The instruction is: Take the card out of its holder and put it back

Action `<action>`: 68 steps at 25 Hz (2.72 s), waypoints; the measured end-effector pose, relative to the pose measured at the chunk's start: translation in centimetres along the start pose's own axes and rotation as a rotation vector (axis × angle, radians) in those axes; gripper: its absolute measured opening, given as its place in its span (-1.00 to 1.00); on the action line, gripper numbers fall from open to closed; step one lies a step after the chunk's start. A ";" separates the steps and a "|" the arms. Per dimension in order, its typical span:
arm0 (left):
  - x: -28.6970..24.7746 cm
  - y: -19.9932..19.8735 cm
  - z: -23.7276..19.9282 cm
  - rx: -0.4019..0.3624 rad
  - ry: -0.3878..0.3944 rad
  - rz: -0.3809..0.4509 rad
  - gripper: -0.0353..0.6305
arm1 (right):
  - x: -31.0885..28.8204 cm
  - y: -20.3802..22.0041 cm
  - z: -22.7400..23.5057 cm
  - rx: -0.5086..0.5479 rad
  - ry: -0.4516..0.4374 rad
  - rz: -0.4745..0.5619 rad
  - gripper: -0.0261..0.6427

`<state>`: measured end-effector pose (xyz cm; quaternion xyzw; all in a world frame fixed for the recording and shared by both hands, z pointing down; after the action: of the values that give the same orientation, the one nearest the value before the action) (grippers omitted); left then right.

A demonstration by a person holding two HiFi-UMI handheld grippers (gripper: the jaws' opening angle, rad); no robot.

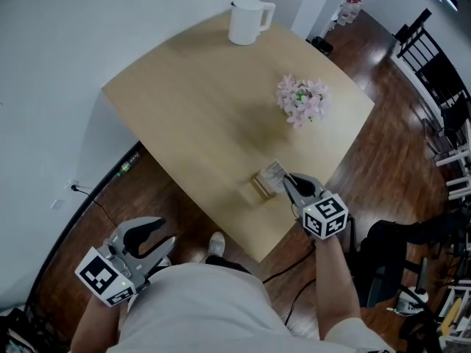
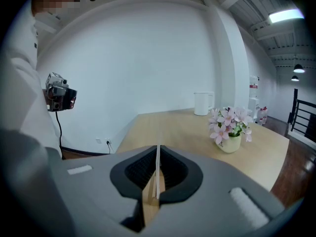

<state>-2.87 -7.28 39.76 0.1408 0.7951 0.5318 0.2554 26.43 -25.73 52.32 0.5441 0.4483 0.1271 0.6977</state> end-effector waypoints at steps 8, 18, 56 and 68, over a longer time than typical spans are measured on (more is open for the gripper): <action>-0.9 0.0 -0.2 0.008 0.001 -0.012 -0.47 | -1.0 0.8 0.4 0.003 -0.028 -0.022 -0.86; -1.2 0.0 -0.1 0.016 -0.012 -0.029 -0.47 | -2.5 4.0 0.6 -0.002 -0.071 -0.054 -0.86; 19.5 3.7 1.1 -0.099 0.355 -0.018 -0.47 | 19.8 0.6 -31.2 -0.110 0.500 0.070 -0.56; 22.9 7.2 6.5 -0.106 0.550 -0.044 -0.47 | 28.6 2.7 -45.2 -0.147 0.645 0.027 -0.61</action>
<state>-18.55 11.94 38.52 -0.0394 0.8085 0.5851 0.0484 8.94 23.47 40.50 0.4299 0.6286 0.3342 0.5553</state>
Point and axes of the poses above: the fingertips, and each gripper's own axes: x backward along the fingers, z to its right, y out of its underside, the point moved 4 cm from there along x, backward along the fingers, and after that the axes turned 12 degrees about y, right-handed, at the moved point
